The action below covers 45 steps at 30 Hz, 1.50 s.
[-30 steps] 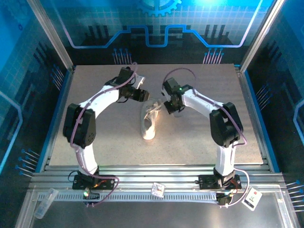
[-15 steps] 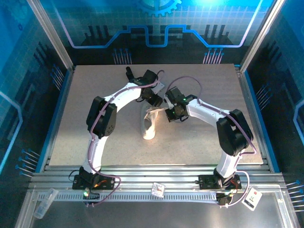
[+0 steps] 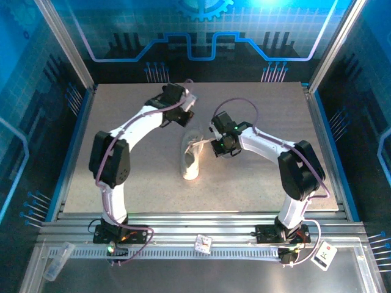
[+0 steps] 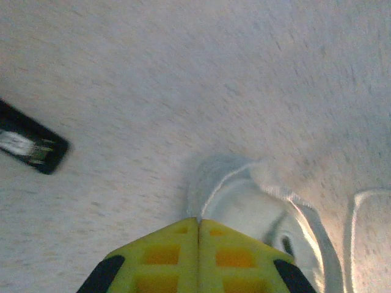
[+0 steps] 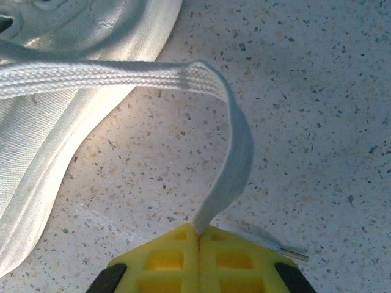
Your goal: Tie the shoes
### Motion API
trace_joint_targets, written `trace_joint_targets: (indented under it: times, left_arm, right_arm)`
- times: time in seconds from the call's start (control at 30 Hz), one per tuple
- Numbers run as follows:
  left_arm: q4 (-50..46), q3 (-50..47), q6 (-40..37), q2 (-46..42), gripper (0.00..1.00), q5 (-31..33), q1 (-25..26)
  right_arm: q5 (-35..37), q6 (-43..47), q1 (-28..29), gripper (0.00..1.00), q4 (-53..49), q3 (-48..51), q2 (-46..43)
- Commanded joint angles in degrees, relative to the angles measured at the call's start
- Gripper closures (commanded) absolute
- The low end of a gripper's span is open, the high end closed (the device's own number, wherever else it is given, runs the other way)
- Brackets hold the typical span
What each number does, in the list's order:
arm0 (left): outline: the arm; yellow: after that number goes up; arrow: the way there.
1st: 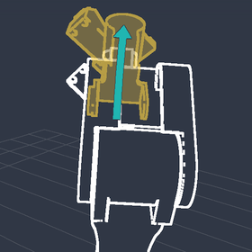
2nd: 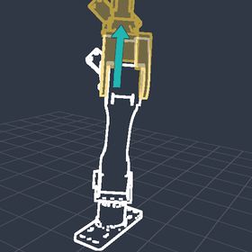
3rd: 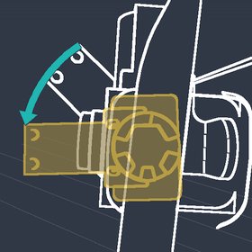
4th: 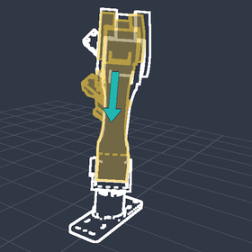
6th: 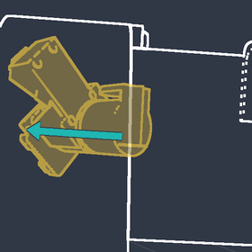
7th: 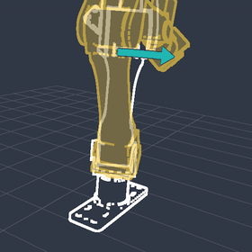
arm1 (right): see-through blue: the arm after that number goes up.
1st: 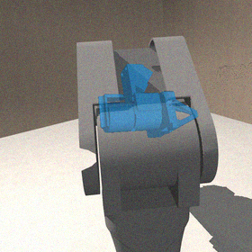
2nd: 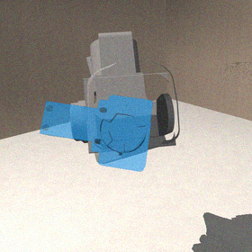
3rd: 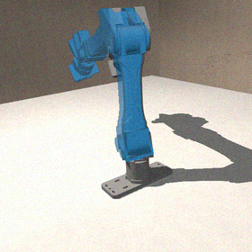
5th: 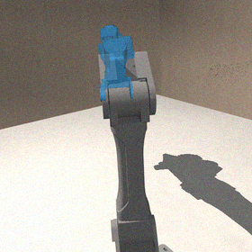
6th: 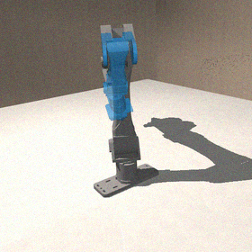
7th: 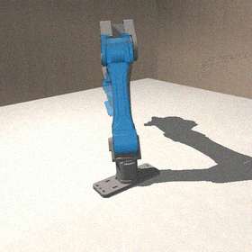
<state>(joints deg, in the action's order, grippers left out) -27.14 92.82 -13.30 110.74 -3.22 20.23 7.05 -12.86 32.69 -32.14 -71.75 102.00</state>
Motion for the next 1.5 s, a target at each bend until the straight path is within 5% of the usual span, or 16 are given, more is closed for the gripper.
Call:
trace_joint_targets:
  times: [0.0,0.3,0.7,0.77,0.93,1.03,1.37,1.47]
  left_arm:
    - [3.3,-2.6,3.9,-2.2,1.0,-4.1,-4.5]
    - [8.1,-1.5,8.6,-1.7,1.0,-9.5,-14.2]
    - [-1.7,12.3,-0.7,12.8,1.0,-12.9,-4.3]
    - [-2.0,13.4,-0.8,14.1,0.94,-13.4,-3.3]
    - [-2.8,14.4,1.0,14.2,0.46,-12.2,-3.6]
    - [-1.7,12.4,5.4,10.9,0.35,-14.4,-5.9]
    - [8.7,-12.2,23.9,-6.7,0.31,-20.2,-13.2]
    - [11.6,-21.8,27.1,-12.8,0.31,-19.5,-14.6]
  right_arm:
    - [0.0,0.6,-0.4,1.0,-1.4,-2.5,1.7]
    - [0.1,0.1,-0.5,1.0,-4.1,-7.3,5.7]
    - [3.6,2.7,-0.4,1.0,-5.4,-13.6,10.0]
    - [5.4,3.9,-0.5,1.0,-6.5,-14.6,10.4]
    - [10.7,8.8,-0.9,1.0,-10.4,-19.5,12.4]
    - [12.2,14.1,-1.1,1.0,-12.8,-25.2,15.2]
    - [14.7,41.7,5.0,0.95,-24.9,-64.9,37.1]
    - [14.5,48.9,10.0,0.84,-24.6,-71.3,41.9]
